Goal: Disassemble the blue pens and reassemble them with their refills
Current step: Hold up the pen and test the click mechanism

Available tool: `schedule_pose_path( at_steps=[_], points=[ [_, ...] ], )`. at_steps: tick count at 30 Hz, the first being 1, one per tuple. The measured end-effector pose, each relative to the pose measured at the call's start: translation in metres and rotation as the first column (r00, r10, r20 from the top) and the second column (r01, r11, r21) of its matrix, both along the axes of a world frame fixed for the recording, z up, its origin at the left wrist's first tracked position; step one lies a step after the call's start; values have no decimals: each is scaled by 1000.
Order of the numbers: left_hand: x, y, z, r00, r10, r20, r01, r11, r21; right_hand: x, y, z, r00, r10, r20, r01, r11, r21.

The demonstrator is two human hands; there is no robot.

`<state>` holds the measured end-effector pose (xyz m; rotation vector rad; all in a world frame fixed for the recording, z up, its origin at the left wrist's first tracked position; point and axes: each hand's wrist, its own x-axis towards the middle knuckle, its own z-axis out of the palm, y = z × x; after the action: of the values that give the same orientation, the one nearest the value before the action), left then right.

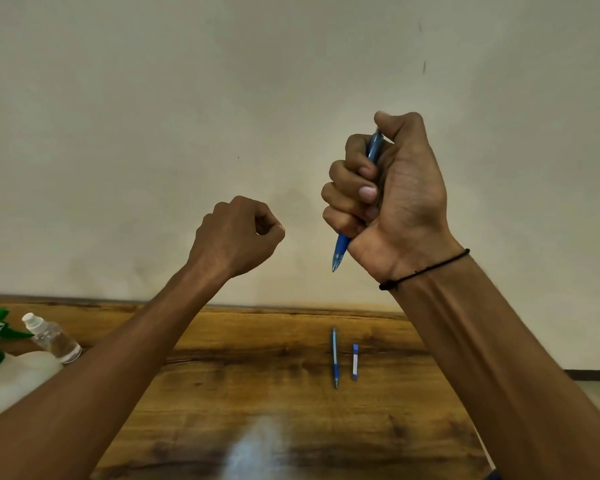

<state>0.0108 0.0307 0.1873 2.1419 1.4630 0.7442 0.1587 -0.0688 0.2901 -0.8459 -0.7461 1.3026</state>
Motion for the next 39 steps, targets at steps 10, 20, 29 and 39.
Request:
schedule_pose_path(
  at_steps=[10, 20, 29, 39],
  points=[
    [-1, -1, 1, 1000, 5, -15, -5, 1000, 2, 6, -2, 6, 1000, -15, -20, 15, 1000, -4],
    [0, 0, -1, 999, 3, -33, -2, 1000, 14, 7, -1, 6, 999, -27, -43, 27, 1000, -9],
    [2, 0, -2, 999, -4, -50, 5, 1000, 17, 12, -1, 7, 997, -35, -64, 34, 999, -21],
    [2, 0, -3, 999, 6, -52, -5, 1000, 16, 15, -1, 9, 997, -37, -65, 36, 999, -19]
  ],
)
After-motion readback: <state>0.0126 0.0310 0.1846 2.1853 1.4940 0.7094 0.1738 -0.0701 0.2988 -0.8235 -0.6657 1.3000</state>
